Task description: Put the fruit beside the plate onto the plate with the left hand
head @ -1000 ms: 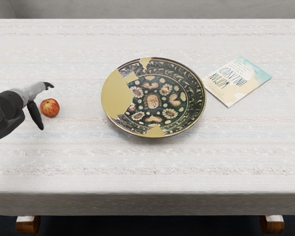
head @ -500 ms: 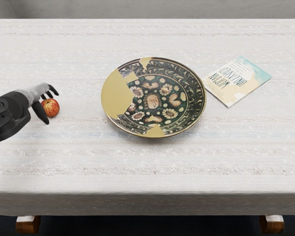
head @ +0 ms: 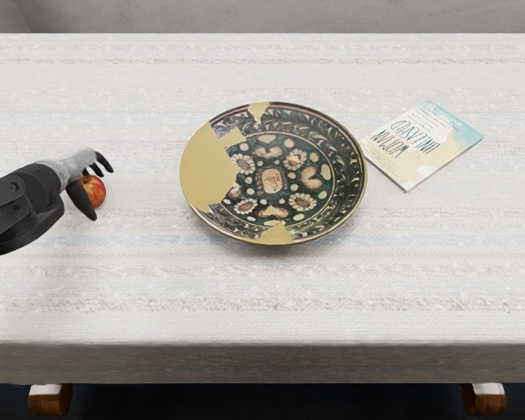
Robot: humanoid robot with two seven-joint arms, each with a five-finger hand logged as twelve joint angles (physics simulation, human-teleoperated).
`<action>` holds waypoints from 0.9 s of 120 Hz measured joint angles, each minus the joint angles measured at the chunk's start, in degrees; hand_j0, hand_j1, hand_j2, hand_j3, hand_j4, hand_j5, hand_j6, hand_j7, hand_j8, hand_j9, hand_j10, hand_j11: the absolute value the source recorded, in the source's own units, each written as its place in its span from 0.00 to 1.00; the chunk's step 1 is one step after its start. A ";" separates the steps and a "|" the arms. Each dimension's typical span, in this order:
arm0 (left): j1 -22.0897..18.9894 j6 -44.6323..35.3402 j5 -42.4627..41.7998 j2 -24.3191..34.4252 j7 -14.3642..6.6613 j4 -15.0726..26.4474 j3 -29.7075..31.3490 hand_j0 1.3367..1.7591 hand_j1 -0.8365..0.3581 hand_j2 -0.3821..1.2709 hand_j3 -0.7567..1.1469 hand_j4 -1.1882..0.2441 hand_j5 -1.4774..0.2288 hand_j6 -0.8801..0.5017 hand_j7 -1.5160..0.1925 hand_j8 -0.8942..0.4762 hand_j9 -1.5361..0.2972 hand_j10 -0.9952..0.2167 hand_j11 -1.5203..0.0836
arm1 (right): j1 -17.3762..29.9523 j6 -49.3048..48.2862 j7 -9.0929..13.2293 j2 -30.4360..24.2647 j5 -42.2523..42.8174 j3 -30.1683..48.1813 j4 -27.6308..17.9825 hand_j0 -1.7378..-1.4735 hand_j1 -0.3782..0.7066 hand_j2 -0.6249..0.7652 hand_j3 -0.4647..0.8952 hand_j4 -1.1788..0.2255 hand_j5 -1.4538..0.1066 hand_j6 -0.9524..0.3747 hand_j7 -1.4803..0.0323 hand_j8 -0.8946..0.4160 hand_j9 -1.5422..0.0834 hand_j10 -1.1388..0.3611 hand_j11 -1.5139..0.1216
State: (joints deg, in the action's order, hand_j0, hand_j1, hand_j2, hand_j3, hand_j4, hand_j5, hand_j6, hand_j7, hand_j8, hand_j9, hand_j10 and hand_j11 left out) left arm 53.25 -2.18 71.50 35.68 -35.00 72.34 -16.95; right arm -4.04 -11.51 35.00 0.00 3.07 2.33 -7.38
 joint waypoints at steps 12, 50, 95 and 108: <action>-0.07 -0.01 0.04 -0.53 0.00 -0.53 0.01 0.76 0.62 0.28 0.40 0.56 0.58 0.36 0.60 0.37 0.57 0.51 0.64 | -0.04 0.00 0.00 0.00 0.00 -0.02 0.00 0.30 0.03 0.45 0.34 0.84 0.93 0.72 0.98 0.68 0.95 0.76 0.93; -0.23 -0.02 0.26 -1.93 0.00 -3.70 0.09 0.76 0.55 0.29 0.40 0.52 0.53 0.31 0.55 0.32 0.52 0.45 0.59 | -0.33 0.04 0.00 0.00 0.00 -0.04 0.00 0.30 0.03 0.45 0.34 0.84 0.93 0.72 0.98 0.68 0.95 0.76 0.93; -0.26 0.14 0.20 -1.78 -0.02 -3.85 0.15 0.75 0.45 0.33 0.40 0.42 0.40 0.34 0.42 0.35 0.40 0.33 0.45 | -0.39 0.09 0.00 0.00 0.01 -0.04 0.00 0.30 0.03 0.45 0.34 0.84 0.93 0.72 0.98 0.68 0.95 0.76 0.93; -0.27 0.17 0.13 -1.84 -0.05 -3.81 0.12 0.75 0.42 0.36 0.40 0.39 0.36 0.37 0.39 0.38 0.37 0.30 0.42 | -0.42 0.09 0.00 0.00 0.00 -0.04 0.00 0.30 0.03 0.45 0.34 0.84 0.93 0.72 0.98 0.68 0.95 0.76 0.93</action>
State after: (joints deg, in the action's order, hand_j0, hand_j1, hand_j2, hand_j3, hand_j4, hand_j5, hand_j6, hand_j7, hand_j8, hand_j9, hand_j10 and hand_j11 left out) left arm 52.99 -2.01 71.63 33.84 -35.05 68.53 -16.83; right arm -4.47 -11.43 35.00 0.00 3.08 2.29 -7.38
